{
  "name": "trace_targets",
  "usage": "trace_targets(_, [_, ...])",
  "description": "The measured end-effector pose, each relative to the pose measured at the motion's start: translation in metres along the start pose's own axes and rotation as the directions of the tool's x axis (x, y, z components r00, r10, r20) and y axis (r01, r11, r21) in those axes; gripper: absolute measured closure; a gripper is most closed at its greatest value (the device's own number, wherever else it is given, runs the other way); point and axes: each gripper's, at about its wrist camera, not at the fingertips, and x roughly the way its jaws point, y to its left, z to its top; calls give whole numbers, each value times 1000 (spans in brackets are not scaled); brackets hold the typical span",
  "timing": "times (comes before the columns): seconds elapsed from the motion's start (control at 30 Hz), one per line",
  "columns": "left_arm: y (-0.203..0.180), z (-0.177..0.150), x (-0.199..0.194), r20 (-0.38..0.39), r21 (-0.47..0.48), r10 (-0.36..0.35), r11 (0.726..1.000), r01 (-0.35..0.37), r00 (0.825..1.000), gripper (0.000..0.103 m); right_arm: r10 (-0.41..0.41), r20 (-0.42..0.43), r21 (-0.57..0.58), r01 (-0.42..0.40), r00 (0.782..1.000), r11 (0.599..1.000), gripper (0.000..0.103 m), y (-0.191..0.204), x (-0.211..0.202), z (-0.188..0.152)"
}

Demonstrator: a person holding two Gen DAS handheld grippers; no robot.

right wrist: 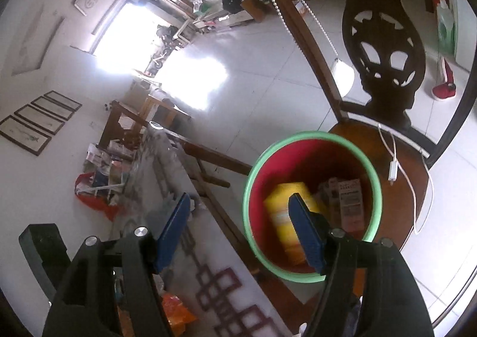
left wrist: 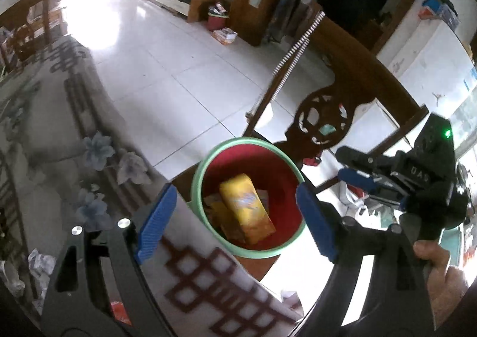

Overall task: Collect trash
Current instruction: 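Open the right tool to drop the milk carton while the left tool releases the iced-tea carton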

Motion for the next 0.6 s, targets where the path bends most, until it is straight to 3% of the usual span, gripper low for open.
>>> trace_targets(0.23, [34,-15,-38,56,-135,42,990,-34,998,23,19,-46,-31,-21,999,999,36,23,17,-10])
trace_targets(0.37, [49,-27,-57,76,-157,79,985,-66,994,23,32,-88,-70,-38,996,997,35,46,34,-22])
trace_targets(0.6, [107,-59,-101,109,-257,162,958,-130,981,23,45,-174,-147,-71,984,987,35,96,68,-54])
